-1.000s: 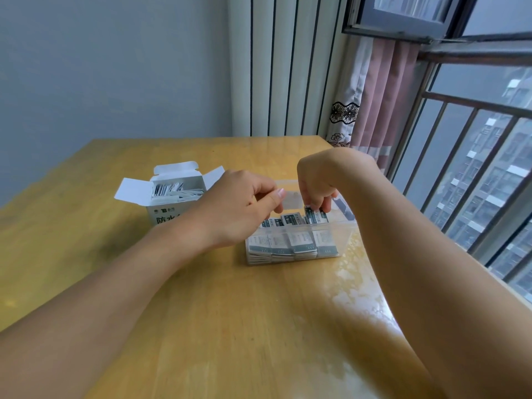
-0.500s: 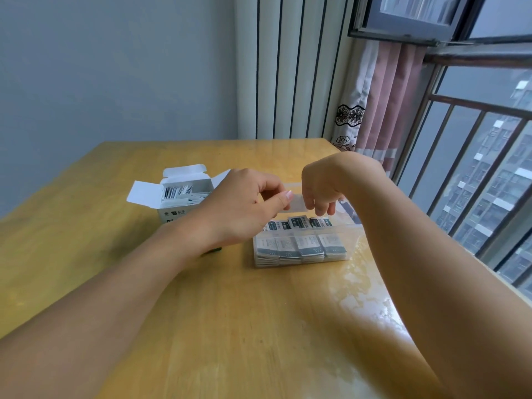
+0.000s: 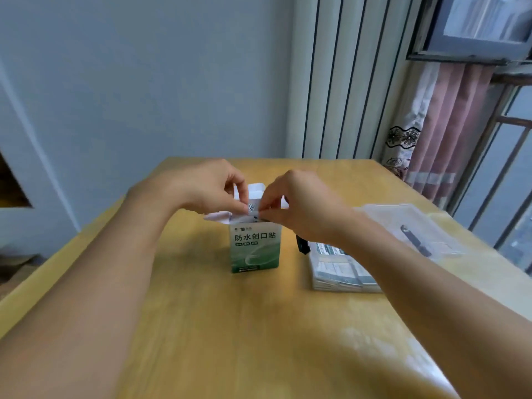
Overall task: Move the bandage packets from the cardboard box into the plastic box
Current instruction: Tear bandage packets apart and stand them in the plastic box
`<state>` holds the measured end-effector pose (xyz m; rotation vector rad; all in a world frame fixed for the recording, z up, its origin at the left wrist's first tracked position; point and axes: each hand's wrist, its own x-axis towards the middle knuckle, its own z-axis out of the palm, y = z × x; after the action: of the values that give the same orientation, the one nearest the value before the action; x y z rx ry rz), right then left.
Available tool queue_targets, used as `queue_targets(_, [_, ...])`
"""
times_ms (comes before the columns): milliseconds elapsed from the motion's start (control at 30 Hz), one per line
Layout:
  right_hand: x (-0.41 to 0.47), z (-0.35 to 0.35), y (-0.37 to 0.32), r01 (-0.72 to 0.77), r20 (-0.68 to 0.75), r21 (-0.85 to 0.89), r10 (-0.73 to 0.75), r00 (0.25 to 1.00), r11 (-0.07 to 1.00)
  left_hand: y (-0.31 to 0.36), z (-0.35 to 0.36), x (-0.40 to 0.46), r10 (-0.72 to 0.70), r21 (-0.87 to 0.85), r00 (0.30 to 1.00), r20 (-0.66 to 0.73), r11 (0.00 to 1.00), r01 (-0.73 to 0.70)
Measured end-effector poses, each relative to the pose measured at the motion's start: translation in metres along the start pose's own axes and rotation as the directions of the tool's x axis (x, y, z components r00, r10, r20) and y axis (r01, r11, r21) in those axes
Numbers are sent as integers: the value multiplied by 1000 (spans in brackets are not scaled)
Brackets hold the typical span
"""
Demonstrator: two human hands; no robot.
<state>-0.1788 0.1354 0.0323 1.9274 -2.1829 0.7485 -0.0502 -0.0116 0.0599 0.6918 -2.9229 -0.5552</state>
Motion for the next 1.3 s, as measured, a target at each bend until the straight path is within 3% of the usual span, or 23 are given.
queue_targets(100, [3, 5, 7, -101, 0, -43, 101, 995, 994, 3, 0, 0, 18, -75, 997, 80, 997, -12])
queue_targets(267, [5, 4, 9, -210, 46, 52, 208, 977, 976, 3, 0, 1, 26, -117, 993, 117, 993, -12])
queue_targets(567, [12, 2, 7, -203, 118, 25, 199, 973, 979, 3, 1, 3, 20, -152, 989, 144, 988, 2])
queue_targets(700, [15, 7, 5, -170, 79, -5, 170, 982, 985, 4, 1, 1, 30, -173, 990, 141, 985, -5])
queue_targets(833, [13, -11, 9, -155, -18, 100, 158, 987, 983, 2, -4, -3, 18, -191, 996, 90, 982, -1])
queue_targets(900, [12, -29, 16, -192, -67, 280, 218, 974, 941, 2, -5, -4, 12, -256, 1000, -5, 967, -13])
queue_targets(1000, [6, -60, 25, -234, -28, 567, 302, 953, 790, 13, -9, -3, 18, -526, 992, -121, 847, -79])
queue_targets(1133, [-3, -83, 32, -181, 65, 728, 195, 979, 662, 43, -6, -10, 196, -848, 979, 48, 526, -64])
queue_targets(1200, [-4, -86, 33, -169, 61, 705, 178, 982, 689, 58, 3, -13, 278, -918, 954, 114, 397, -6])
queue_targets(1300, [-5, -88, 33, -185, -10, 573, 233, 973, 799, 75, 21, -12, 269, -963, 953, 137, 263, 64])
